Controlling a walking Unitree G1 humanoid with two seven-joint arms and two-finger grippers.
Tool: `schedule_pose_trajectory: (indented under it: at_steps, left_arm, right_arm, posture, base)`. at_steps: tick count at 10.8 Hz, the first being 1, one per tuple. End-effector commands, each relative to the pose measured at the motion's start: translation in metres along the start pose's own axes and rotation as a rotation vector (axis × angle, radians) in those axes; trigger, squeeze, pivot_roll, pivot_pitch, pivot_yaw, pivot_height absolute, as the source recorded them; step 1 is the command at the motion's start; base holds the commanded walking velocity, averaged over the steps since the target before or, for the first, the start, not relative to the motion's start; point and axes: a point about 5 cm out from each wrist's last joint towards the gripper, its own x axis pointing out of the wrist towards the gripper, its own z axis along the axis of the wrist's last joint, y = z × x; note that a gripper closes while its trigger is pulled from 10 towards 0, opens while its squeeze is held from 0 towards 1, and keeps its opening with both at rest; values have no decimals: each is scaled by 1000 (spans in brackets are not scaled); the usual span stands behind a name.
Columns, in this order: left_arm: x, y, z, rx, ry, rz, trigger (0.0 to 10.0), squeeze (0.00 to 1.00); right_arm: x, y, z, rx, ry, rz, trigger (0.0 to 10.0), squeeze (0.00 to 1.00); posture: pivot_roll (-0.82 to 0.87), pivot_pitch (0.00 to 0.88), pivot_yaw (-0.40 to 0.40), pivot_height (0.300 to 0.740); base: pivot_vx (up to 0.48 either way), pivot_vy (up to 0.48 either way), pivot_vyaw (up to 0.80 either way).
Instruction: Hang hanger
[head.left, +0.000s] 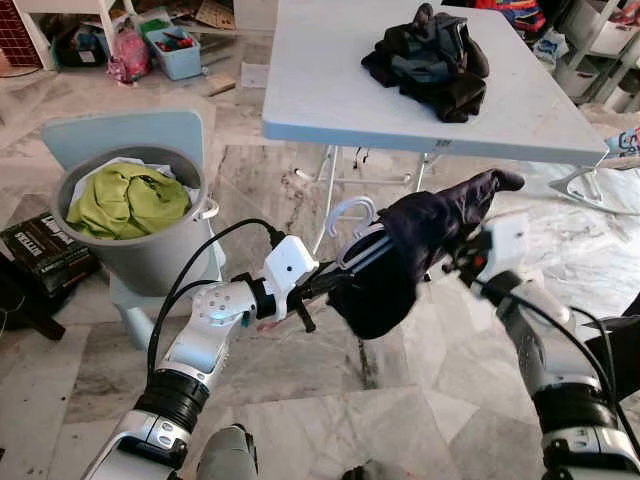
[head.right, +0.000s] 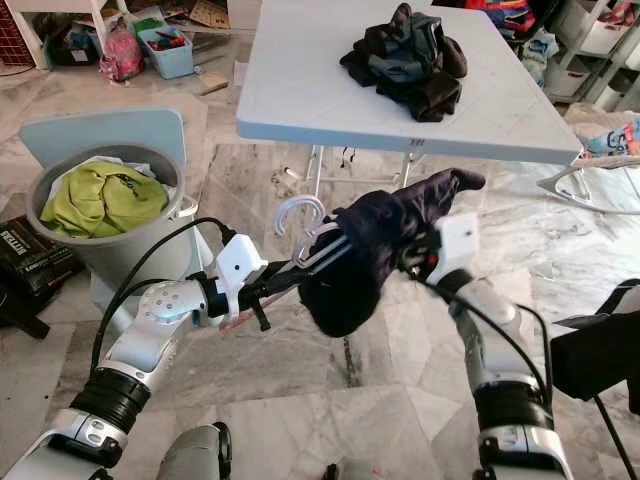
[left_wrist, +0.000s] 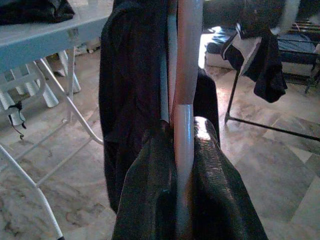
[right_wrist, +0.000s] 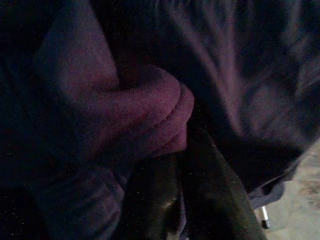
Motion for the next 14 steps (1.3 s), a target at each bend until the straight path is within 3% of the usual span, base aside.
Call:
schedule_pose_trajectory:
  at_steps: [1, 6, 9, 10, 12, 14]
  left_arm:
    - [1, -2, 3, 12, -16, -6, 0, 0]
    - [-6, -5, -5, 12, 14, -3, 0, 0]
    - [-13, -11, -15, 19, 67, -21, 0, 0]
    - [-19, -21, -17, 20, 95, -84, 0, 0]
    - [-33, -41, -17, 7, 122, -189, 0, 0]
    - [-45, -46, -18, 29, 151, -186, 0, 0]
  right_arm:
    - [2, -7, 19, -20, -77, -42, 0, 0]
    - [7, -17, 33, 17, -143, -158, 0, 0]
    - [7, -37, 44, 20, -177, -323, 0, 0]
    - [6, -45, 46, -21, -168, -420, 0, 0]
    - [12, -45, 46, -46, -172, -492, 0, 0]
    - [13, -45, 38, -113, -119, -545, 0, 0]
  posture:
    - [-62, 64, -62, 740]
    - [-56, 59, -65, 740]
    - [-56, 54, -62, 740]
    - [-56, 54, -62, 740]
    - [-38, 50, -61, 740]
    - [-26, 51, -70, 740]
  base:
    - [0, 0, 0]
    - [0, 0, 0]
    - [0, 0, 0]
    - [0, 0, 0]
    - [0, 0, 0]
    - [0, 0, 0]
